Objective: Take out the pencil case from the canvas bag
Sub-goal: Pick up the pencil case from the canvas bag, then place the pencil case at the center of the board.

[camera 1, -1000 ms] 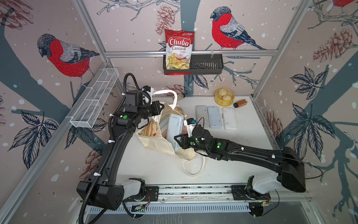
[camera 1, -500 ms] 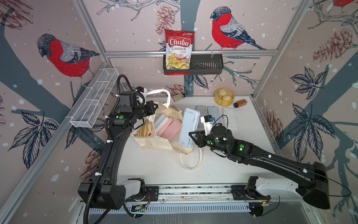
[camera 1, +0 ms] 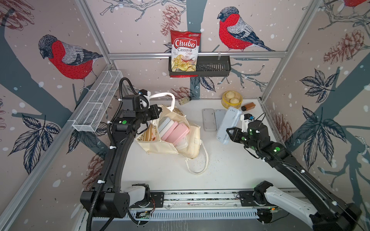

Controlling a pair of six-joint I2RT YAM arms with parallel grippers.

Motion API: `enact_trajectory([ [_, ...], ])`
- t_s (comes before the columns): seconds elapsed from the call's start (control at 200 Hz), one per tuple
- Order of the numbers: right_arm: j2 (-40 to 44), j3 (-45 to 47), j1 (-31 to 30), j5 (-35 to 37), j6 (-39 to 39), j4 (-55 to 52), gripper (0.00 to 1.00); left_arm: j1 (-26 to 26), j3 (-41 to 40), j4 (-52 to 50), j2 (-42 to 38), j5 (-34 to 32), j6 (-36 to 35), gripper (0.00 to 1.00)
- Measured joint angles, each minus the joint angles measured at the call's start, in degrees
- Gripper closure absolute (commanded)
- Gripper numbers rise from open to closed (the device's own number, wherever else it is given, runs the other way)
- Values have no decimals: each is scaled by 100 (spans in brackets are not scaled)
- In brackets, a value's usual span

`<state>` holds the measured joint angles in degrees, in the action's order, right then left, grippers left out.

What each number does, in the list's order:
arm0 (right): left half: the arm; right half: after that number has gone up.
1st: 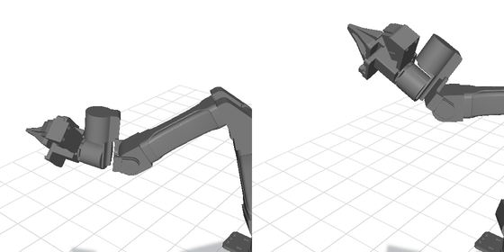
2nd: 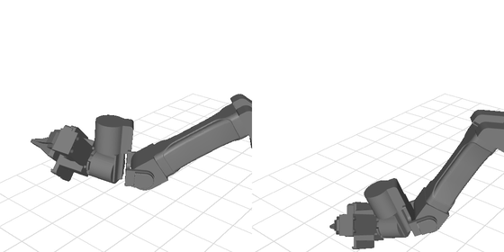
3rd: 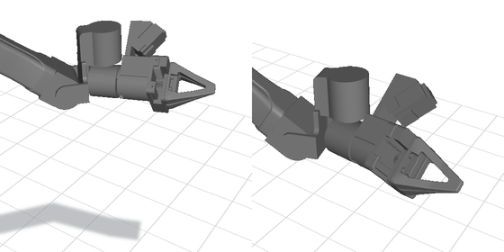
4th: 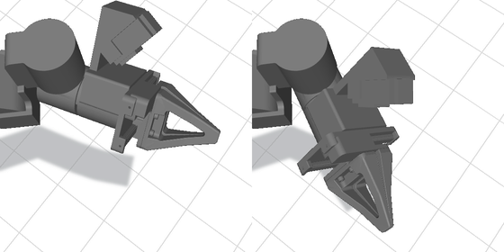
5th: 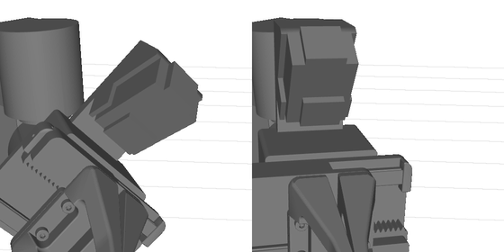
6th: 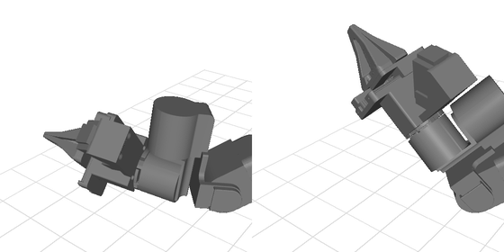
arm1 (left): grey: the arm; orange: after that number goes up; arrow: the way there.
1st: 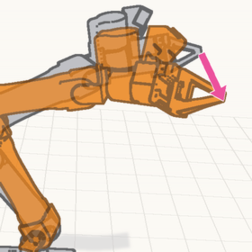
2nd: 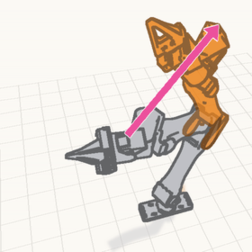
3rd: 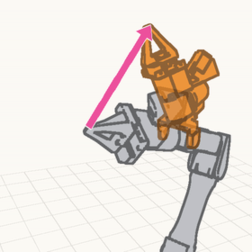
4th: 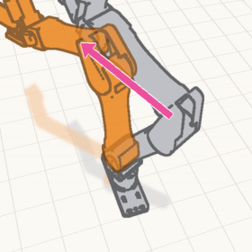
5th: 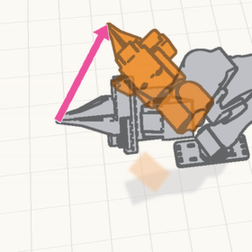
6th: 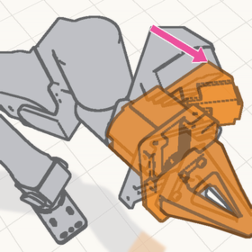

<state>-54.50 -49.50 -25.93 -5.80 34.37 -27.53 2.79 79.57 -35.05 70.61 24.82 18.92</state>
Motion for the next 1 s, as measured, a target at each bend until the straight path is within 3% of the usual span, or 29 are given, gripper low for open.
enact_trajectory([
  [0.115,-369,142,382,-505,-195,-343,76,-4,87,-214,-15,-127,-118,100],
  [0.29,-1108,184,343,-1200,-422,-372,76,-13,332,-612,-13,-282,-323,100],
  [0.635,-2730,-372,-1082,-1521,-439,240,76,-33,782,-1434,-31,-544,-728,100],
  [1.001,-4238,-1134,-1696,-1825,4,1250,72,-35,675,-1657,-267,-595,-835,100],
])
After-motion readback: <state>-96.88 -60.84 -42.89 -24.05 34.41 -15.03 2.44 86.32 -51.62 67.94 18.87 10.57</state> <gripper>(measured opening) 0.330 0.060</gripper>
